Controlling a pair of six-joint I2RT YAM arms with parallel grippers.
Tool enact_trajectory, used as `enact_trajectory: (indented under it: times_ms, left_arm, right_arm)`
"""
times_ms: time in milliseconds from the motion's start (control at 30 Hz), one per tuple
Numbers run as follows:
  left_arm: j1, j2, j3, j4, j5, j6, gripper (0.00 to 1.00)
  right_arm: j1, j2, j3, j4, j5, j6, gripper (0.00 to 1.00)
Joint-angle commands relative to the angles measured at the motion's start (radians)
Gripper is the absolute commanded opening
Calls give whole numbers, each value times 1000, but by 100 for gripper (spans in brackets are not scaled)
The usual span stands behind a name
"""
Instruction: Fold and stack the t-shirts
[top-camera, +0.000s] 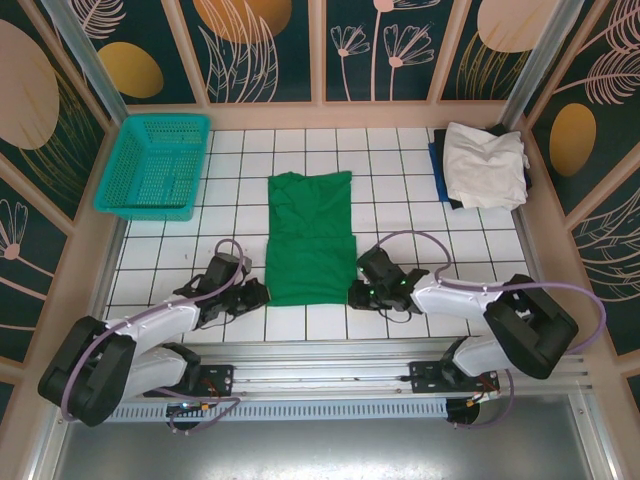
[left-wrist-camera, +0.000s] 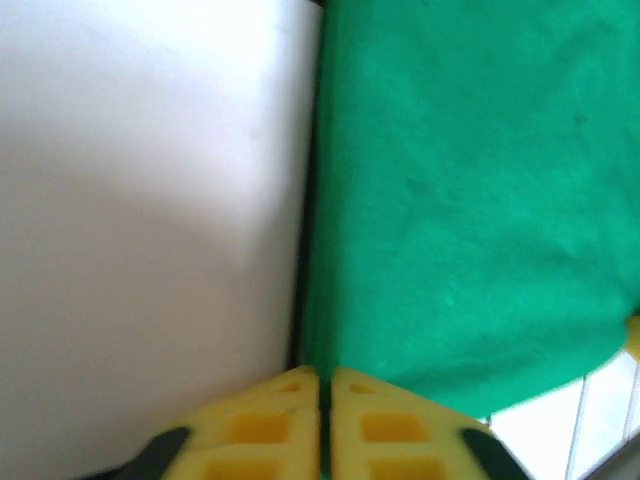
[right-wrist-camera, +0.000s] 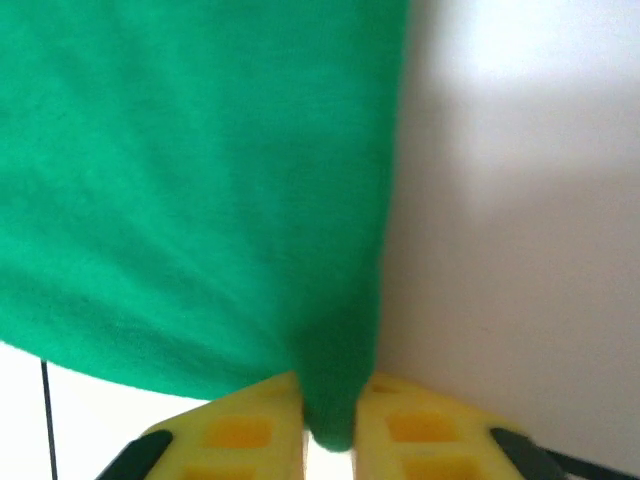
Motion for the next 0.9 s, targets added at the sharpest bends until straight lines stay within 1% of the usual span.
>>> enact_trajectory:
  times_ms: [0,67,200,300,367,500,567,767,867]
  left_arm:
    - [-9,-41,53,12,47,7,0]
    - [-9,-63,84,-11,51,9,0]
    - [-7,-74,188,-86,16,26,0]
    - [-1,-37,314,-161,-37,61,0]
    - [19,3,401,-190,-50,84,0]
    - [110,97,569,-223,-45,126,0]
    - [142,163,644,-227,-41,148,0]
    - [196,423,884,-241,27,192,0]
    - [228,506,960,-257,20,204,0]
  right_arm:
    - [18,-12,61,-8,4,4,0]
    - [17,-50,93,-54,29,-1,0]
    - [3,-102,190,-158,77,-26,0]
    - [-35,-101,288,-219,106,-75,0]
    - [-81,-84,350,-228,94,-114,0]
    - [-178,-8,481,-238,64,-193,0]
    - [-226,44,547,-227,29,-230,0]
    - [-340,235,750,-226,-62,-287,0]
    - [-382,312,821,-207,-129,-300,0]
